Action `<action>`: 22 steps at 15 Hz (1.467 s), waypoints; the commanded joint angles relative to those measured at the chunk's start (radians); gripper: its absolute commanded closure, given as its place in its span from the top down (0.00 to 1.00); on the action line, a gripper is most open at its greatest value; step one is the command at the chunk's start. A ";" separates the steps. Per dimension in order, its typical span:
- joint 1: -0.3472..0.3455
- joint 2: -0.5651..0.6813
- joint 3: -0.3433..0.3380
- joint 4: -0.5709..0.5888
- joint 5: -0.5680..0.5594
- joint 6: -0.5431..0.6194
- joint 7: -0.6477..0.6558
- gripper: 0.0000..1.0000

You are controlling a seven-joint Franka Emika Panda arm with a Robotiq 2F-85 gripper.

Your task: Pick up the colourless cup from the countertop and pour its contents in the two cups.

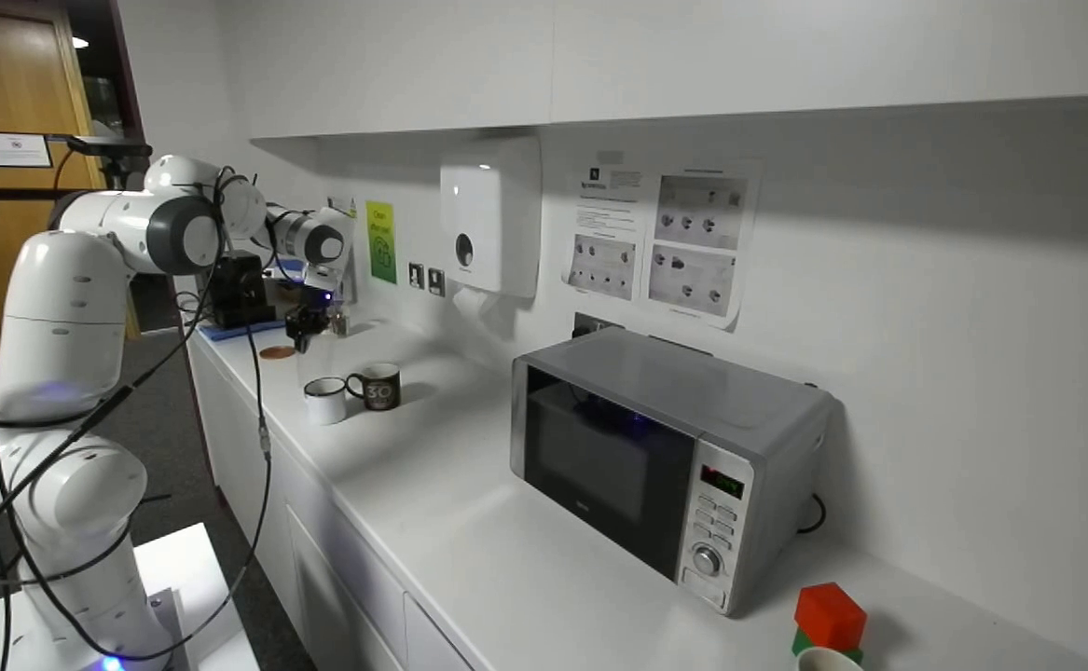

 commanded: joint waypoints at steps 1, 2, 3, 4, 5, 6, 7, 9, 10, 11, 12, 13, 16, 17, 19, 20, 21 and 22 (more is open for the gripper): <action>-0.006 -0.048 0.025 -0.059 -0.024 0.059 -0.020 0.02; -0.005 -0.046 0.028 -0.058 -0.032 0.074 -0.019 0.02; -0.004 -0.045 0.029 -0.059 -0.047 0.093 -0.025 0.02; -0.003 -0.046 0.030 -0.061 -0.062 0.116 -0.028 0.02; -0.003 -0.045 0.030 -0.063 -0.079 0.139 -0.029 0.02; -0.003 -0.043 0.030 -0.065 -0.096 0.161 -0.033 0.02; -0.004 -0.040 0.029 -0.066 -0.113 0.182 -0.037 0.02; -0.007 -0.038 0.032 -0.072 -0.128 0.216 -0.053 0.02; -0.007 -0.037 0.032 -0.074 -0.134 0.231 -0.059 0.02; -0.009 -0.035 0.033 -0.075 -0.132 0.243 -0.072 0.02; -0.011 -0.034 0.035 -0.077 -0.128 0.254 -0.084 0.02; -0.012 -0.032 0.036 -0.077 -0.123 0.262 -0.097 0.02; -0.019 -0.029 0.038 -0.081 -0.102 0.284 -0.137 0.02; -0.021 -0.028 0.038 -0.084 -0.094 0.292 -0.147 0.02; -0.027 -0.025 0.039 -0.089 -0.076 0.301 -0.173 0.02; -0.030 -0.023 0.039 -0.090 -0.066 0.302 -0.184 0.02; -0.033 -0.021 0.039 -0.091 -0.056 0.303 -0.194 0.02; -0.035 -0.020 0.039 -0.093 -0.047 0.303 -0.206 0.02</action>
